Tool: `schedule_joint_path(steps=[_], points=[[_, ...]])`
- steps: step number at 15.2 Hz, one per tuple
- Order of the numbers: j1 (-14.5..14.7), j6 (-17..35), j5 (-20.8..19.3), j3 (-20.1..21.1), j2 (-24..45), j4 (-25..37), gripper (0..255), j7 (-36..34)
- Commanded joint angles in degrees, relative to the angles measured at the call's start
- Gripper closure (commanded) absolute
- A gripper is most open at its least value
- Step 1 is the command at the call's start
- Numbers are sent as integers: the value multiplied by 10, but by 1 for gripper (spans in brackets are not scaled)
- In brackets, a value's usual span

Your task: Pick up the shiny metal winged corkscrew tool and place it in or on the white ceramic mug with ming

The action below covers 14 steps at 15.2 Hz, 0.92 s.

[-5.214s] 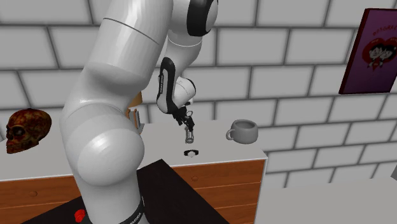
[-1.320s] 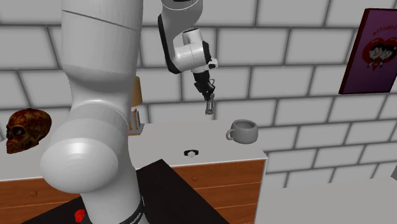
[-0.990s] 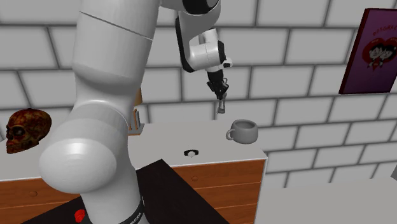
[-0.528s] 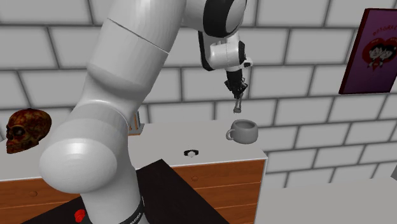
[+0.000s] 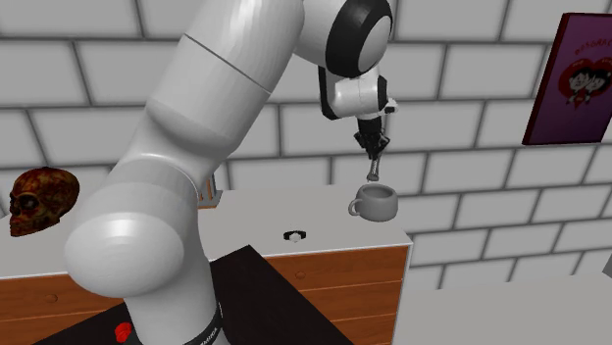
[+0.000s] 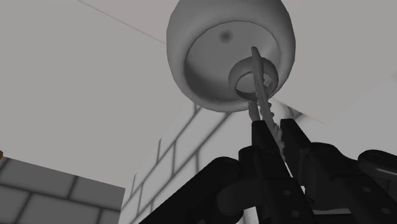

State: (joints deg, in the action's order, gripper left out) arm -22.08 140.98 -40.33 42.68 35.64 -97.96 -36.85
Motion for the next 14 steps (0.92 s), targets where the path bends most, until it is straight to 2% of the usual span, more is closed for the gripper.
schedule_joint_path(steps=[1, 8, 14], points=[[6, 9, -9, -8, 8, -1, 255, -6], [23, 40, -39, -35, 37, -5, 255, -29], [23, 40, -39, -35, 37, -5, 255, -29]])
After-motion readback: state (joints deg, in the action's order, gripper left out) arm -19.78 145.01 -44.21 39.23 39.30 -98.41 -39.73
